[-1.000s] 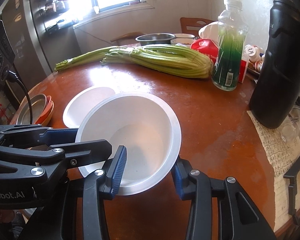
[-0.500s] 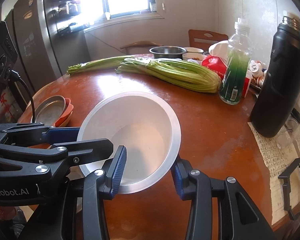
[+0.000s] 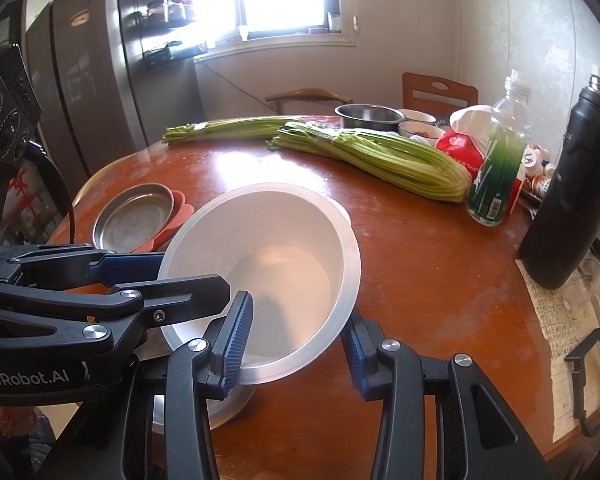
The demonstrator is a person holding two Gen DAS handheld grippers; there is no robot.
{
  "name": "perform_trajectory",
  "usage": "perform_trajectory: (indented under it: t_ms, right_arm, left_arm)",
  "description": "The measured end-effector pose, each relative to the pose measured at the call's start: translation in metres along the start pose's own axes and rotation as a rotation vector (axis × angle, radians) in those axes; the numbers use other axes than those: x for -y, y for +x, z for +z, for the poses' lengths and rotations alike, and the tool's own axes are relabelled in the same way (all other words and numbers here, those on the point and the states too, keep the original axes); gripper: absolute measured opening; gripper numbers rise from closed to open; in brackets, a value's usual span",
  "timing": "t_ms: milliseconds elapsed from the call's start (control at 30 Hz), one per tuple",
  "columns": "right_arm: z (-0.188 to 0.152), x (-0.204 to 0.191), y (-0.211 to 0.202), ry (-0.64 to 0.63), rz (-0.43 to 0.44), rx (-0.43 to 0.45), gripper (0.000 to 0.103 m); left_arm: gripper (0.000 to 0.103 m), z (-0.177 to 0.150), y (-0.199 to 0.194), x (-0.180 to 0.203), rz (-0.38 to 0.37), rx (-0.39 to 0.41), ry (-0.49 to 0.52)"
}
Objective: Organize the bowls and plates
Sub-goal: 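Lift the white paper bowl with the right gripper over the steel bowl, then lower the white paper bowl into the steel bowl with the right gripper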
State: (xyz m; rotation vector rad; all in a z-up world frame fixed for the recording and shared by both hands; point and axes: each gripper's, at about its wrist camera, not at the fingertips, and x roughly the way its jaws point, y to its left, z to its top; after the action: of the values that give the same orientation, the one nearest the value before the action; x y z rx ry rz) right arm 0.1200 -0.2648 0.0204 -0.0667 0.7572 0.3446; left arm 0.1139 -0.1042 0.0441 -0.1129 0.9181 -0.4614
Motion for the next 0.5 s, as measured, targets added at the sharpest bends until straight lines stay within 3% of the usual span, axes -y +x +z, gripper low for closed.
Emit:
perform_trajectory:
  t_ms: [500]
  right_arm:
    - [0.001,-0.040,0.004,-0.057,0.035,-0.026,0.046]
  left_arm:
    - [0.044,-0.016,-0.026,-0.030,0.023,0.024,-0.030]
